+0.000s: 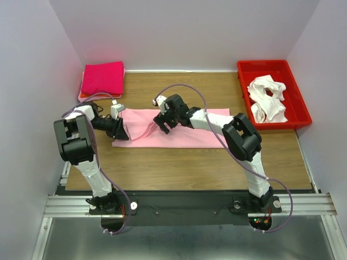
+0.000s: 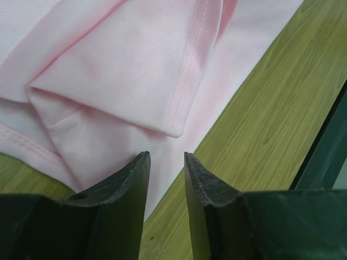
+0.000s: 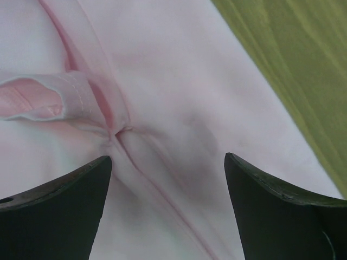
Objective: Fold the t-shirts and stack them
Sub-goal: Fold the tshirt
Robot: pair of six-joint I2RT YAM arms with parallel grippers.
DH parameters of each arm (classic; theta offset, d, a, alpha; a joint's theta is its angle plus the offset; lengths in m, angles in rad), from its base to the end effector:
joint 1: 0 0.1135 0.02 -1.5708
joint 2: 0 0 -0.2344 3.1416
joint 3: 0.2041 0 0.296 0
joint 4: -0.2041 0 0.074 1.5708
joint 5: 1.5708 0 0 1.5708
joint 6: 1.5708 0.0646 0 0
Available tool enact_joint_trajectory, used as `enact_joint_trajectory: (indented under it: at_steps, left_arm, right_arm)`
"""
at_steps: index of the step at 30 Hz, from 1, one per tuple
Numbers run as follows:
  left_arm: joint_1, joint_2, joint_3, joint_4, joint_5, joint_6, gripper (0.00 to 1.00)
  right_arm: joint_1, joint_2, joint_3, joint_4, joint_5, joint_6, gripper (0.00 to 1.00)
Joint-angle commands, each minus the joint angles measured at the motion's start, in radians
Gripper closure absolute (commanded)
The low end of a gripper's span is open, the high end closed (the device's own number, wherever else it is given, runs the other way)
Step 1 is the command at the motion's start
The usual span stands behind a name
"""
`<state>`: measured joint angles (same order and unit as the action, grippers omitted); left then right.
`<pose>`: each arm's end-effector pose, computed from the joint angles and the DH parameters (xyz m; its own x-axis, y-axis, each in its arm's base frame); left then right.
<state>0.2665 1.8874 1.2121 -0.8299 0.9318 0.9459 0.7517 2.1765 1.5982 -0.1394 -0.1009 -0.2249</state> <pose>0.3649 0.0459 0.0896 -0.6494 0.3241 -0.6880 0.7185 0.5578 -0.4154 0.3850 0.3688 0.1071 -0.3045 -0.5883 -0.7491 -0.8235 0.5579 -0.1034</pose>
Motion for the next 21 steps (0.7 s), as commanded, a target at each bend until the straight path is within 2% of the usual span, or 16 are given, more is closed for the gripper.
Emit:
enact_joint_trajectory:
  at_steps: [1,5,9,12,16,21]
  left_arm:
    - [-0.015,-0.053,-0.031,0.017,0.033,-0.057,0.57]
    - [-0.024,-0.008,-0.022,0.041,0.027,-0.12,0.57]
    - [-0.026,0.018,-0.011,0.038,0.061,-0.136,0.52]
    - [-0.036,0.024,-0.011,0.049,0.078,-0.156,0.52]
    - [-0.044,0.047,-0.013,0.058,0.087,-0.185,0.54]
    - [-0.046,0.072,-0.003,0.072,0.096,-0.229,0.6]
  right_arm:
    - [-0.003,-0.119,0.003,-0.052,-0.065,0.125,0.1]
    - [-0.003,-0.161,0.016,-0.114,-0.095,0.189,0.12]
    - [-0.006,-0.182,0.005,-0.166,-0.124,0.222,0.13]
    - [-0.006,-0.192,-0.046,-0.183,-0.172,0.255,0.21]
    - [-0.006,-0.17,-0.095,-0.187,-0.23,0.3,0.39]
    - [-0.015,-0.12,-0.13,-0.186,-0.285,0.34,0.49]
